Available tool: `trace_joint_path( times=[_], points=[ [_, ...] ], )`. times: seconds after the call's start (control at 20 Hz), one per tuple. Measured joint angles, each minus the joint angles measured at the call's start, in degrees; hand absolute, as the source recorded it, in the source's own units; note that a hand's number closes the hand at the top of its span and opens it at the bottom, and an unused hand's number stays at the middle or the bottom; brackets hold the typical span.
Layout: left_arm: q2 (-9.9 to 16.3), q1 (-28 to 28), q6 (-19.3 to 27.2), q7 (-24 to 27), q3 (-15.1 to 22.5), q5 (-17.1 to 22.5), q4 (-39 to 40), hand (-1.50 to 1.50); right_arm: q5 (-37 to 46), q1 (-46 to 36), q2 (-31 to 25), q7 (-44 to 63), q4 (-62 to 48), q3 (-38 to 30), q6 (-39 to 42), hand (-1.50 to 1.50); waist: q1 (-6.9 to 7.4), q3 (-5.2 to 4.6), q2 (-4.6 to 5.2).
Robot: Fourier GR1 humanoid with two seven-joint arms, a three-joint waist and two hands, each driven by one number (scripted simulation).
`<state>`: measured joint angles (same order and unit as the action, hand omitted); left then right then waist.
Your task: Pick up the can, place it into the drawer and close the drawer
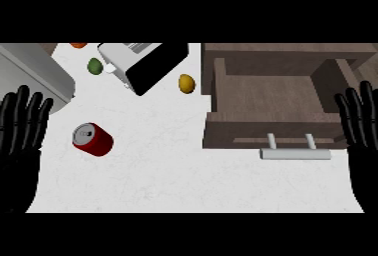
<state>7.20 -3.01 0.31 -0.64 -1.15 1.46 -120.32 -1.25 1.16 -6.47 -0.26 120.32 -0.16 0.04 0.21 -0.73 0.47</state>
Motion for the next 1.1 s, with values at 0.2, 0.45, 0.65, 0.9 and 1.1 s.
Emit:
trace_joint_path(
  times=[0.2, 0.45, 0.65, 0.9, 1.1],
  points=[
    [3.4, 2.37, -9.18, 1.29, -0.07, 9.45, 1.35, -1.5, 0.67, -1.46, -0.11, 0.66, 0.18, -0.14, -0.47, -1.5, -0.4, 0.37, -0.26],
    [11.21, 1.31, -23.39, -0.75, 1.93, 19.45, 4.53, -1.5, 1.64, 0.53, 0.52, 5.16, -1.29, 0.03, -1.99, -1.5, -0.91, 0.47, -0.15],
    [19.18, -0.11, -33.23, -2.21, -2.54, 27.94, 9.1, -1.5, 1.27, 2.87, 0.46, 9.62, -1.13, -0.71, -2.59, -1.5, -0.59, 0.6, -0.31],
    [25.64, 1.19, -42.38, -3.18, -8.58, 35.71, 16.31, -1.5, 1.6, 5.43, 0.77, 11.19, -0.04, -0.56, -2.44, -1.5, -0.44, 0.69, -0.43],
    [27.33, 3.98, -44.83, -5.84, -10.38, 39.37, 20.82, -1.5, 0.66, 7.69, 0.78, 8.82, -1.07, -2.06, -1.11, -1.5, -0.46, 0.72, -0.47]
  ],
)
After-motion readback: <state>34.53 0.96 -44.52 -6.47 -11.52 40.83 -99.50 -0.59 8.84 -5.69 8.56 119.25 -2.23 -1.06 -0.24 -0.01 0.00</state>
